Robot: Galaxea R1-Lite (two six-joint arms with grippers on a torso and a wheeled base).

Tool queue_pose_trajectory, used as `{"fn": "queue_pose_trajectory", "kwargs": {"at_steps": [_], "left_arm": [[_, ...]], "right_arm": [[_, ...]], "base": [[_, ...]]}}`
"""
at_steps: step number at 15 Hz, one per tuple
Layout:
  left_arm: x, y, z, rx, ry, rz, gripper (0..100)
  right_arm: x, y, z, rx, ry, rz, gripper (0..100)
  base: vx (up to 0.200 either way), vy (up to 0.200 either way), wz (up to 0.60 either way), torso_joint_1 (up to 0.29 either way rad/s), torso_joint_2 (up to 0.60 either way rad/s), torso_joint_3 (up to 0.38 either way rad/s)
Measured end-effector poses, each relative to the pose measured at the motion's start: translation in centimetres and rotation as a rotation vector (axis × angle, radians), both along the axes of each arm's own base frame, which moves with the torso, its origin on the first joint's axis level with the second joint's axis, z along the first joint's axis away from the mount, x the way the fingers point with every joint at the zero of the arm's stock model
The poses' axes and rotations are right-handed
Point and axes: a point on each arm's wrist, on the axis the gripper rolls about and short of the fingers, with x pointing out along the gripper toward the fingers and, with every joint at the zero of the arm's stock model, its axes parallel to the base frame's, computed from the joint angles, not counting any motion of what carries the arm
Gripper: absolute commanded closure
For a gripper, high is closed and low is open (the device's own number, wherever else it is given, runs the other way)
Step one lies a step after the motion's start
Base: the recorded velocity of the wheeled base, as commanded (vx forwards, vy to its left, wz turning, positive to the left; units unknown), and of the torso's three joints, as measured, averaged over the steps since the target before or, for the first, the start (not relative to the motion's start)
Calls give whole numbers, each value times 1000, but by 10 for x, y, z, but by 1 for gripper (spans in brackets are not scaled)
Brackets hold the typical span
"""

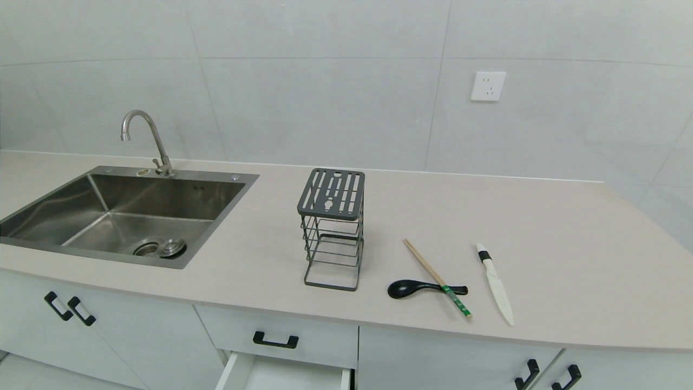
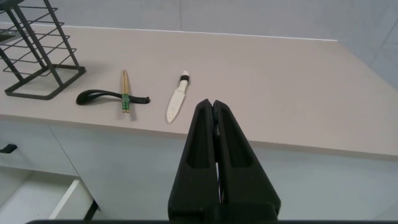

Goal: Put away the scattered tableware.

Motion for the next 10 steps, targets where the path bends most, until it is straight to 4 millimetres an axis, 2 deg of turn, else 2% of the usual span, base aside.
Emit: {"fn": "queue_pose_trajectory", "kwargs": {"at_steps": [1, 2, 10], "left_arm": [[0, 0, 0, 0, 0, 0, 0], [0, 0, 0, 0, 0, 0, 0], [0, 0, 0, 0, 0, 0, 0]], "right_arm": [[0, 0, 0, 14, 1, 0, 100], [0, 0, 0, 19, 2, 0, 0], [0, 0, 0, 17, 2, 1, 0]], "base": [[0, 0, 0, 0, 0, 0], [0, 0, 0, 0, 0, 0], [0, 0, 0, 0, 0, 0]]}}
